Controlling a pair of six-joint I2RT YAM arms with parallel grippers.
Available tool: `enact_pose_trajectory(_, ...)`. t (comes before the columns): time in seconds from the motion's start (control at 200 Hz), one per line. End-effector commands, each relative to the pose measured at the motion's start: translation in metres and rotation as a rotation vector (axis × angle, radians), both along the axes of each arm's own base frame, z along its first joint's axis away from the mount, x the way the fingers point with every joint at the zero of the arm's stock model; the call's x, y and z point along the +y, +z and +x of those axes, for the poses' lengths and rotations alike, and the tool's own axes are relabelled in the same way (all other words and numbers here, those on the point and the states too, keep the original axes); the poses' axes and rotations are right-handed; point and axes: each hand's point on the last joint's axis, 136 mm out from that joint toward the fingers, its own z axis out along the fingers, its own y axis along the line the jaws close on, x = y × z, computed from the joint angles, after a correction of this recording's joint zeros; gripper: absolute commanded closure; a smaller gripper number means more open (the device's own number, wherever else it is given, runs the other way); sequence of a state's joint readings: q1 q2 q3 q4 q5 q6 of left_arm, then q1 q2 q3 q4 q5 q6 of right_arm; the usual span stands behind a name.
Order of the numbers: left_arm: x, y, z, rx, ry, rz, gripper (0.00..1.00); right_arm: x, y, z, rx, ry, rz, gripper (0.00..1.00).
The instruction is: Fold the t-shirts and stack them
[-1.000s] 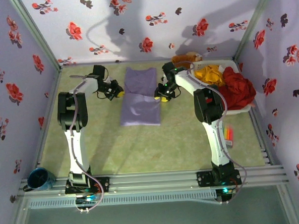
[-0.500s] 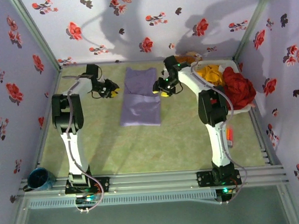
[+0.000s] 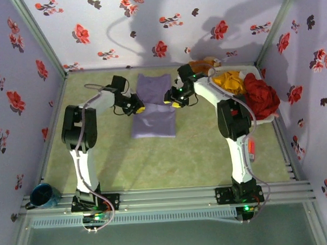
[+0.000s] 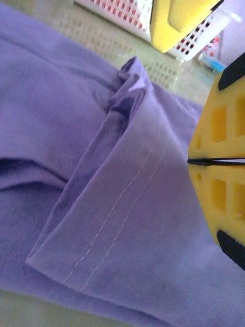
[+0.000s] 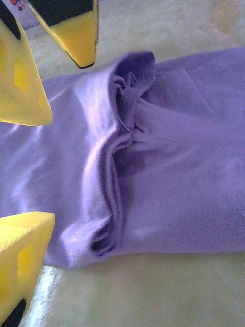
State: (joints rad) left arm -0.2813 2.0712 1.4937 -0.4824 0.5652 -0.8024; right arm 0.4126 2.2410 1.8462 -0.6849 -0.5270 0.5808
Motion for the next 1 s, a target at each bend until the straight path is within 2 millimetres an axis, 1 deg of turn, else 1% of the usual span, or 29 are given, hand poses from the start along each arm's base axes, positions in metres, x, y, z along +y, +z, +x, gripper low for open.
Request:
enact_pose_trajectory(0.0,0.028,-0.036,0.002,0.041,0.054,0.095,0.89,0.008,-0.020,0.012,0.031,-0.009,0.026,0.51)
enact_pose_trajectory(0.05,0.037,-0.046,-0.002,0.074,0.083,0.102,0.89,0.008,-0.025,0.013,0.042,-0.010,0.019,0.51)
enact_pose_trajectory(0.115,0.046,-0.055,-0.005,0.090,0.136,0.067,0.89,0.006,-0.034,0.014,0.055,-0.015,0.008,0.51)
enact_pose_trajectory(0.175,0.049,-0.057,-0.005,0.088,0.160,0.035,0.89,0.004,-0.040,0.014,0.069,-0.014,0.003,0.51)
enact_pose_trajectory(0.235,0.049,-0.058,-0.007,0.090,0.150,0.030,0.89,0.002,-0.040,0.013,0.071,-0.007,-0.010,0.51)
enact_pose_trajectory(0.305,0.046,-0.054,-0.007,0.086,0.134,0.009,0.89,0.002,-0.030,0.011,0.055,0.003,-0.015,0.51)
enact_pose_trajectory(0.345,0.044,-0.050,-0.007,0.080,0.132,-0.002,0.89,0.002,-0.018,0.009,0.028,0.010,-0.020,0.51)
enact_pose_trajectory(0.44,0.040,-0.034,-0.004,0.042,0.130,-0.041,0.88,0.001,0.009,0.004,-0.022,0.017,-0.020,0.51)
enact_pose_trajectory(0.53,0.036,-0.017,-0.004,0.005,0.123,-0.059,0.87,0.004,0.022,-0.008,-0.037,0.018,-0.023,0.52)
enact_pose_trajectory(0.56,0.035,-0.012,-0.004,-0.006,0.117,-0.059,0.86,0.006,0.024,-0.011,-0.040,0.017,-0.028,0.54)
enact_pose_trajectory(0.605,0.035,-0.010,-0.004,-0.012,0.109,-0.052,0.86,0.008,0.024,-0.017,-0.036,0.010,-0.040,0.63)
enact_pose_trajectory(0.675,0.034,-0.016,-0.007,0.009,0.098,-0.037,0.87,0.018,0.019,-0.025,-0.019,0.015,-0.033,0.74)
enact_pose_trajectory(0.735,0.035,-0.025,-0.012,0.031,0.092,-0.031,0.89,0.027,0.009,-0.030,-0.002,0.024,-0.036,0.80)
enact_pose_trajectory(0.83,0.035,-0.036,-0.021,0.055,0.089,-0.025,0.91,0.035,-0.011,-0.039,0.035,0.030,-0.049,0.86)
enact_pose_trajectory(0.925,0.035,-0.040,-0.031,0.068,0.076,-0.018,0.91,0.038,-0.028,-0.050,0.075,0.022,-0.069,0.88)
enact_pose_trajectory(0.995,0.036,-0.043,-0.038,0.076,0.068,-0.012,0.91,0.035,-0.037,-0.060,0.100,0.016,-0.099,0.88)
